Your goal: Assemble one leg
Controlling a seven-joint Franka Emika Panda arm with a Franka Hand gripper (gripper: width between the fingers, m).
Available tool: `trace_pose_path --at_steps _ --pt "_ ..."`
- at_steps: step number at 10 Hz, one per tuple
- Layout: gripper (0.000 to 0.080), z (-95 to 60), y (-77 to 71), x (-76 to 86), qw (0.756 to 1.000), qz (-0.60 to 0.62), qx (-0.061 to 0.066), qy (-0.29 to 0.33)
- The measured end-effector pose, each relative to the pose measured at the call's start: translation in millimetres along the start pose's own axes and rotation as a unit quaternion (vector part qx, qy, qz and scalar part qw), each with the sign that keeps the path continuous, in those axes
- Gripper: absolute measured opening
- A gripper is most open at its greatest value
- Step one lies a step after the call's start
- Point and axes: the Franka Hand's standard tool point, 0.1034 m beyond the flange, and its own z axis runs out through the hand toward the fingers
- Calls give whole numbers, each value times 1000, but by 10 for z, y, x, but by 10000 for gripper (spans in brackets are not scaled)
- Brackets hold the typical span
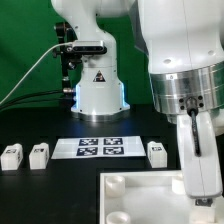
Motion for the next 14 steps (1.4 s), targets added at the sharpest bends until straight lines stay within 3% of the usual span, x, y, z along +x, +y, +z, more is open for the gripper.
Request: trace_pose_path --at_steps 1,2,3,4,8,10,11,12,13,14 --pt "539 5 3 -2 1000 -2 0 0" --pt "539 6 10 -23 999 -41 -1 3" --pt "630 4 27 -99 996 -93 0 6" --pt "643 -8 41 -162 983 -182 -5 11" --pt "649 0 33 -116 920 -392 -9 13" --pt "649 -4 29 59 836 -546 -34 27" --pt "649 -12 2 82 781 -622 -43 38" --pt "649 -12 -2 68 765 -641 -45 41" --pt "649 -11 -2 69 770 -636 -44 40" --pt "533 -11 -2 70 770 -636 -44 40"
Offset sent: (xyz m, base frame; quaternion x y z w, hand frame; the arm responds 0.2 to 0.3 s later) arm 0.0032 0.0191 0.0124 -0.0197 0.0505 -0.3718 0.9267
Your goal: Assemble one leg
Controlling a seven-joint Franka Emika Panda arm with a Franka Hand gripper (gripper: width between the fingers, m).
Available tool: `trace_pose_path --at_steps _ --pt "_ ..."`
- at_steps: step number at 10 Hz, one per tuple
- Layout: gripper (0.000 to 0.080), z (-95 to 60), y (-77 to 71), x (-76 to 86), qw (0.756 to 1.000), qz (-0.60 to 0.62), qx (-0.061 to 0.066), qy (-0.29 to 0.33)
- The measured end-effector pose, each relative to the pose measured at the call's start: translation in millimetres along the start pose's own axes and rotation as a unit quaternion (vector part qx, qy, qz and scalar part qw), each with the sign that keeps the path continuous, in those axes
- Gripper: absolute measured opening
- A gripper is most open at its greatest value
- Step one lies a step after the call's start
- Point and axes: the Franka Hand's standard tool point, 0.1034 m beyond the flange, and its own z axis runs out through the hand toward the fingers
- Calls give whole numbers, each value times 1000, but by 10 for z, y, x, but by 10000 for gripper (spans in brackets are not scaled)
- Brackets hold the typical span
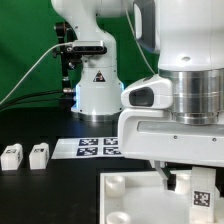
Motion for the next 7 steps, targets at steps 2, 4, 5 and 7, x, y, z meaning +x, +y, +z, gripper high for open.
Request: trace_pose_path --at_steps 2,4,5,7 --pt "398 0 -18 -10 998 61 4 -2" --pt "289 3 -28 -20 988 156 5 -4" --pt "290 4 -28 -20 981 194 5 -4" --pt "290 3 -29 -20 939 343 12 -12"
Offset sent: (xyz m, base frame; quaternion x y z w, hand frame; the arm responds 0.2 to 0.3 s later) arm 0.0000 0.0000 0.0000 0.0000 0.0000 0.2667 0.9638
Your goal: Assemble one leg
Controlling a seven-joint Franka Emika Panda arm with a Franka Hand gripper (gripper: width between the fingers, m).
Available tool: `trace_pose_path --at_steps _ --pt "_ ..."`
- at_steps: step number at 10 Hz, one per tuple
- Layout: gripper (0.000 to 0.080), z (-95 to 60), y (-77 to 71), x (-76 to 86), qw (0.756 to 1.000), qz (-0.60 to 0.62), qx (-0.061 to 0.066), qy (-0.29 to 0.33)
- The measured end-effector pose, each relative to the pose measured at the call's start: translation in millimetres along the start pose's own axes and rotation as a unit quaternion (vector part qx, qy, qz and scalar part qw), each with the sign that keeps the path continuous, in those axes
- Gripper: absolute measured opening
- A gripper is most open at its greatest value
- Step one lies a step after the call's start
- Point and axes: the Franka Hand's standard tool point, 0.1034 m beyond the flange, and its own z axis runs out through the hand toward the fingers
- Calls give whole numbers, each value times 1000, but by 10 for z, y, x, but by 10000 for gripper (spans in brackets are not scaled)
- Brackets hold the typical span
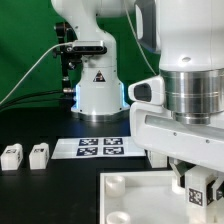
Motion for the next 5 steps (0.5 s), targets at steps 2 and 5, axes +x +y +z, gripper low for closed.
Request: trace_pose_path --at_steps 2,5 --pt "290 3 -1 0 990 142 8 -19" --pt "290 6 -23 -25 945 325 13 -23"
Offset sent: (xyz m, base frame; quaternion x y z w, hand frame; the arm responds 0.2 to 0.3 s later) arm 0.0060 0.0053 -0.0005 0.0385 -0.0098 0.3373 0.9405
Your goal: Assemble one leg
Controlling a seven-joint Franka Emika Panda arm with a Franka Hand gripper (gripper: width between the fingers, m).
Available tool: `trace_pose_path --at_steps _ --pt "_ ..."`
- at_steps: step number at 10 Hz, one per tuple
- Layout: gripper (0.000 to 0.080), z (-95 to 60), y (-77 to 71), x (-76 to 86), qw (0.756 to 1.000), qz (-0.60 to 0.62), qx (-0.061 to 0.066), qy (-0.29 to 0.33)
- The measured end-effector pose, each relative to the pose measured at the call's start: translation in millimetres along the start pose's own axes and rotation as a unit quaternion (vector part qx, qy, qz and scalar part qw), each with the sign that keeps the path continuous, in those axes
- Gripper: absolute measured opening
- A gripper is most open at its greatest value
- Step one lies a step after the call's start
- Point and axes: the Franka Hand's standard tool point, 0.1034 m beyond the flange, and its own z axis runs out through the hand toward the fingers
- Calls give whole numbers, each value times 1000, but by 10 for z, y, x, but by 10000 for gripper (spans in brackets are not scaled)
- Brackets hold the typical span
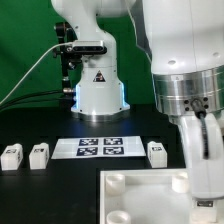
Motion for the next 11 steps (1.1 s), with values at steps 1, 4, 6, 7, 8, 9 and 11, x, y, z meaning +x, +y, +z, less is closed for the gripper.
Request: trace_pose_path --at_steps 1,4,6,7,8,9,11 --pt "290 -1 0 2 1000 -1 0 1" --pt "480 6 8 -2 1000 -3 -1 1" --pt "632 11 28 -21 999 -38 -4 1" --pt "632 2 28 -59 996 -84 0 0" --pt "647 -4 54 -118 995 -101 1 0" --pt "647 -2 79 -138 992 -128 -4 0" --pt "649 6 75 -123 971 -237 -4 -1"
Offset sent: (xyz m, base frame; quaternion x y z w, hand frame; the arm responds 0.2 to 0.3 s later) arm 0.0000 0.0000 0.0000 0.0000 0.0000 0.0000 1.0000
